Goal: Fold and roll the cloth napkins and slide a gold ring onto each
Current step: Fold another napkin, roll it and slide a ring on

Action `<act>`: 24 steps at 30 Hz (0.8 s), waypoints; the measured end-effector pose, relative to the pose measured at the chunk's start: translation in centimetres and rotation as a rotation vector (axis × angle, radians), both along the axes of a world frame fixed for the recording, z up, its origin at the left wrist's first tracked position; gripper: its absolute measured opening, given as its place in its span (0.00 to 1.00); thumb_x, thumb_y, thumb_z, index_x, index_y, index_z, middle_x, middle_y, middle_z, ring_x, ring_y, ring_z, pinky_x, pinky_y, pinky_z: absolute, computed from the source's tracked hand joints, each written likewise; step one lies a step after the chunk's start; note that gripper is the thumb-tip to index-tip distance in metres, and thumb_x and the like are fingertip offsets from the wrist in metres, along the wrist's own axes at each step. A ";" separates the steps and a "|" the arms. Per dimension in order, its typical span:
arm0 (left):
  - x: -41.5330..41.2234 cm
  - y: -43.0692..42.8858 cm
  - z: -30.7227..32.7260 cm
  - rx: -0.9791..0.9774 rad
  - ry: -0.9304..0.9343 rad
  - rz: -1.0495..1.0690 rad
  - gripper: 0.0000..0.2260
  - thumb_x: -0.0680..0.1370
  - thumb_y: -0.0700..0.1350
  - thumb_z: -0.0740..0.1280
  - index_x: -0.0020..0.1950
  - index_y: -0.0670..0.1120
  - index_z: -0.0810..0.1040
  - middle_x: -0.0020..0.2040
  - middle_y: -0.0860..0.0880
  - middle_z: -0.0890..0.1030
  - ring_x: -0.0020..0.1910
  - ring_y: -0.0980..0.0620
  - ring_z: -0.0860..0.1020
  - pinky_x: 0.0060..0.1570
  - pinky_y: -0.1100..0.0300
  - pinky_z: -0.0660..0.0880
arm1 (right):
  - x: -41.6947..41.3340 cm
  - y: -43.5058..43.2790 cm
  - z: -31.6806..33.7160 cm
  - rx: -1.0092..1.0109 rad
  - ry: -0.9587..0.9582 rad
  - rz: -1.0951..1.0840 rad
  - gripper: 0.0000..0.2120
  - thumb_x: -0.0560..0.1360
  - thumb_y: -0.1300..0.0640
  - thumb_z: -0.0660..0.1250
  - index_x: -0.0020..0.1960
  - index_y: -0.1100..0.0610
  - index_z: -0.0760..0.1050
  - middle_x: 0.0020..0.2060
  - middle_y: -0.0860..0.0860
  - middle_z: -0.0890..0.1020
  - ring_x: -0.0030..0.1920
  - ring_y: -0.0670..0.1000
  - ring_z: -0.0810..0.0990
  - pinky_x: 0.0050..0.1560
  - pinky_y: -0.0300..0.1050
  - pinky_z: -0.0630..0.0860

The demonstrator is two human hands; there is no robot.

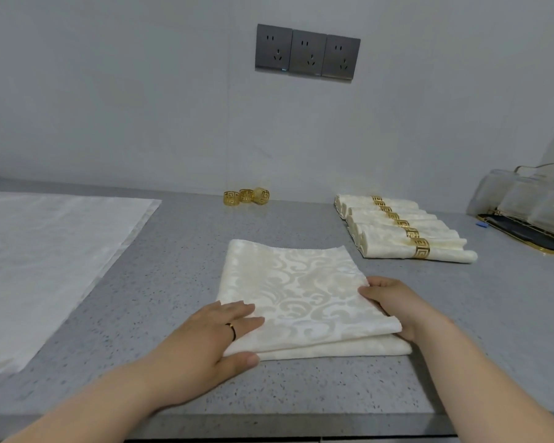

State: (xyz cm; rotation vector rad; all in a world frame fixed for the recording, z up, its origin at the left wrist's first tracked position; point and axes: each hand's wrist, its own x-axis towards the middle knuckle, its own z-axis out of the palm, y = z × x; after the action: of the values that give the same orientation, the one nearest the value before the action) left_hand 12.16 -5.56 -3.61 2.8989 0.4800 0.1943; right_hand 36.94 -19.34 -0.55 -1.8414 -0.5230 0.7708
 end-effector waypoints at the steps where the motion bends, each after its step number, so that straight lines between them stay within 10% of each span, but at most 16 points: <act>1: 0.1 -0.1 0.1 0.006 -0.003 -0.016 0.55 0.50 0.78 0.24 0.73 0.61 0.49 0.66 0.67 0.42 0.65 0.70 0.40 0.59 0.78 0.29 | 0.2 -0.1 0.2 0.009 0.039 -0.008 0.09 0.78 0.66 0.57 0.49 0.65 0.76 0.40 0.57 0.79 0.39 0.55 0.75 0.33 0.38 0.75; 5: 0.9 -0.5 0.4 -0.012 0.018 -0.080 0.53 0.52 0.76 0.22 0.73 0.60 0.49 0.67 0.67 0.43 0.66 0.70 0.40 0.58 0.79 0.27 | 0.5 -0.4 0.5 0.052 0.176 -0.057 0.10 0.79 0.68 0.55 0.44 0.62 0.74 0.38 0.56 0.78 0.36 0.52 0.76 0.22 0.34 0.72; 10: 2.0 -0.4 0.4 -0.126 -0.006 -0.045 0.56 0.50 0.77 0.22 0.73 0.59 0.52 0.67 0.67 0.47 0.66 0.71 0.42 0.54 0.82 0.28 | 0.3 -0.3 1.1 0.073 0.269 -0.110 0.09 0.78 0.69 0.54 0.53 0.66 0.72 0.40 0.57 0.77 0.38 0.55 0.75 0.34 0.46 0.72; 15: 2.3 -0.5 -0.1 -0.016 0.109 -0.060 0.57 0.49 0.74 0.20 0.75 0.57 0.47 0.71 0.65 0.43 0.64 0.70 0.38 0.64 0.70 0.32 | 0.5 0.6 2.2 -0.320 -0.228 -0.040 0.12 0.77 0.63 0.58 0.58 0.65 0.73 0.44 0.57 0.76 0.43 0.54 0.75 0.44 0.44 0.71; 24: 2.6 -0.7 -0.1 0.028 0.155 -0.062 0.53 0.53 0.70 0.22 0.75 0.51 0.40 0.73 0.61 0.40 0.64 0.67 0.33 0.64 0.67 0.32 | -6.3 2.9 3.6 -0.326 -0.917 0.158 0.19 0.78 0.61 0.54 0.68 0.54 0.66 0.66 0.53 0.71 0.64 0.54 0.71 0.59 0.42 0.67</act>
State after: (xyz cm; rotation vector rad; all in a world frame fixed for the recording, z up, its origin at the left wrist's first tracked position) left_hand 14.74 -6.26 -3.71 2.9646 0.4146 -0.0334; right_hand 30.63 -16.42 3.03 -2.4422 -1.1821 0.0504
